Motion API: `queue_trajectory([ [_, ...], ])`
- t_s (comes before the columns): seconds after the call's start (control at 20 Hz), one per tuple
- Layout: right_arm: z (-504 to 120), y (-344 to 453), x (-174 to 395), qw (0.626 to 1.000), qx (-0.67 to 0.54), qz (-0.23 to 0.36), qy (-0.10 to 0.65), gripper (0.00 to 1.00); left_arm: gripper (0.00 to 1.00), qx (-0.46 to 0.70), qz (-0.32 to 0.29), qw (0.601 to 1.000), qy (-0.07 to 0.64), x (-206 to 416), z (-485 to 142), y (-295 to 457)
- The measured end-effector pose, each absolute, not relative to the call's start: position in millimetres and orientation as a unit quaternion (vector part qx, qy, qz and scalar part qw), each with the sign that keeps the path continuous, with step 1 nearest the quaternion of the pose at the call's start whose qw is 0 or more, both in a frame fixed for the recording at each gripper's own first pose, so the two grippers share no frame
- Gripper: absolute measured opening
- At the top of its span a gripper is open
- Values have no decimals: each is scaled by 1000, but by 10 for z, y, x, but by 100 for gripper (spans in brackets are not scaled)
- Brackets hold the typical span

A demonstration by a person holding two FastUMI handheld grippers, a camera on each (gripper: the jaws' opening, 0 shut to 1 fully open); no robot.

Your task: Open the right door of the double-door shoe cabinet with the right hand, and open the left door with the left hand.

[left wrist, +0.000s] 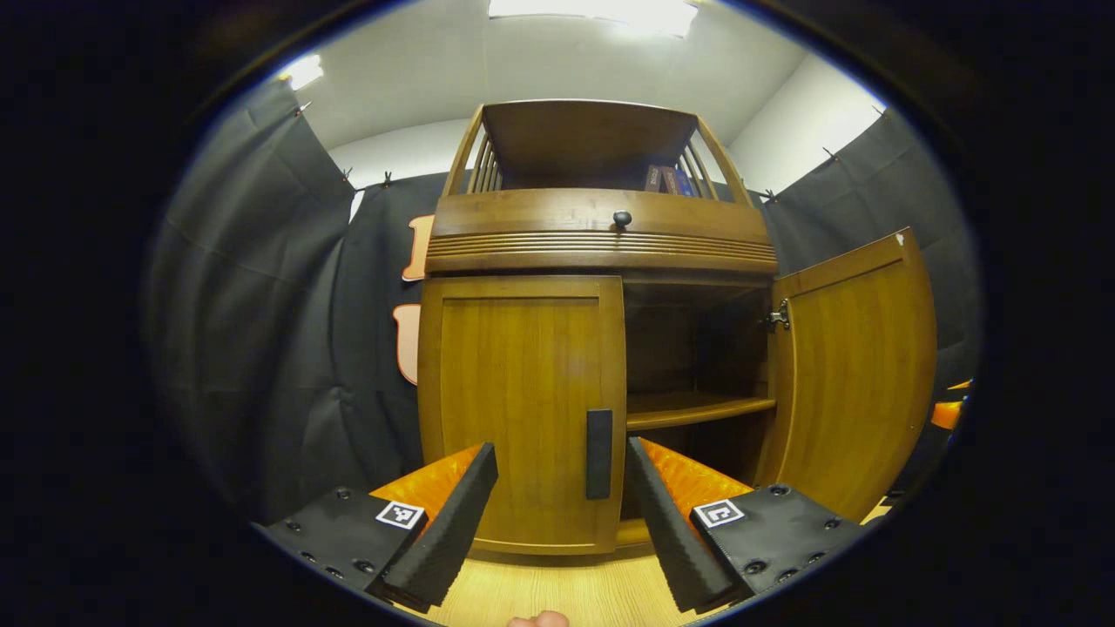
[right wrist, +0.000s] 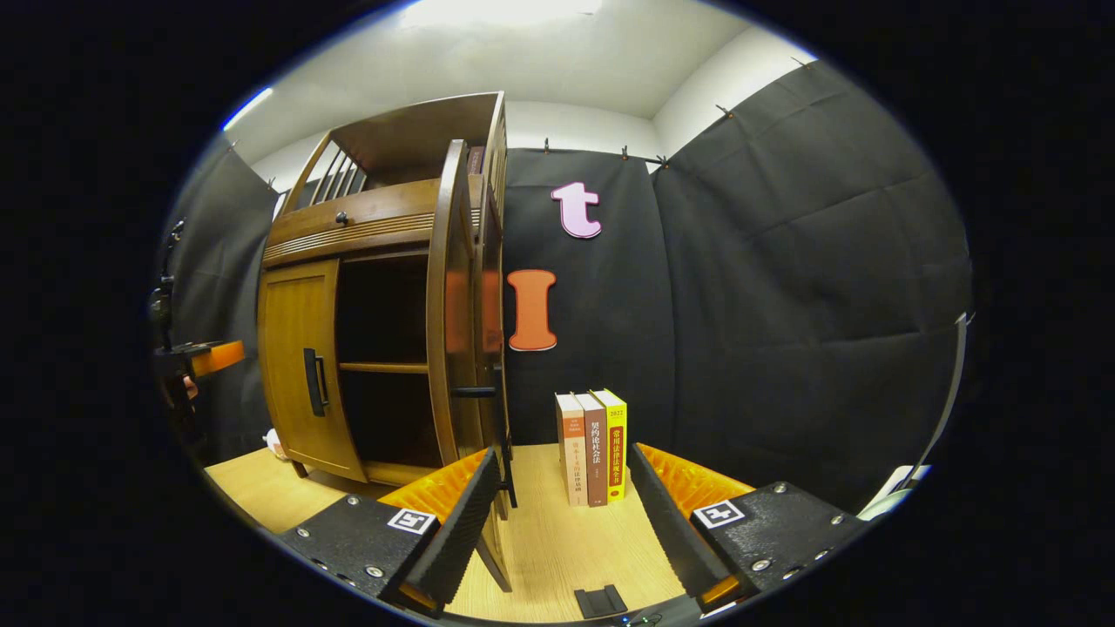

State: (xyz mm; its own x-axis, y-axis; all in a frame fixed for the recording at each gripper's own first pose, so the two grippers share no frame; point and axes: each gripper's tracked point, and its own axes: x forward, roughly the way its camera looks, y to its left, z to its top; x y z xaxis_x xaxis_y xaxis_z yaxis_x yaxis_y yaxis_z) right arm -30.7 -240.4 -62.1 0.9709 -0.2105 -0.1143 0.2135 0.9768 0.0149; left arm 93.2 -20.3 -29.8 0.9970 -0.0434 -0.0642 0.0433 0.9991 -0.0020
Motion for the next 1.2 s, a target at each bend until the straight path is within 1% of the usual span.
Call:
queue_trajectory([
  [0.15, -568, -2366, -342, 993, 13, -104, 56, 92, 98, -8, -28, 998, 50, 1291, -483, -163],
  [0.2, -556, -2337, -340, 993, 10, -103, 56, 92, 96, -5, -30, 998, 55, 1416, -556, -149],
  [0.4, -508, -2217, -333, 994, -3, -92, 60, 92, 97, -1, -51, 996, 70, 1853, -771, -334],
  [0.55, -497, -2115, -326, 994, 3, -85, 62, 92, 97, -6, -70, 994, 81, 2092, -994, -463],
  [0.85, -510, -2024, -373, 994, -1, -86, 68, 92, 98, 2, -71, 992, 106, 2531, -1396, -552],
  [0.9, -512, -2028, -385, 994, -3, -89, 69, 92, 95, -1, -71, 992, 109, 2586, -1436, -560],
  [0.95, -518, -2039, -403, 993, -4, -92, 70, 92, 91, 2, -58, 992, 113, 2582, -1463, -521],
  [1.0, -521, -2051, -419, 993, -3, -95, 70, 92, 88, 0, -62, 993, 96, 2602, -1432, -532],
  [1.1, -518, -2050, -427, 993, 2, -97, 69, 92, 82, 4, -77, 992, 98, 2613, -1453, -617],
  [1.15, -529, -2045, -426, 993, 5, -96, 71, 92, 77, 2, -87, 991, 101, 2606, -1478, -687],
  [1.2, -535, -2045, -431, 993, 7, -97, 72, 92, 64, -2, -93, 990, 102, 2587, -1495, -730],
])
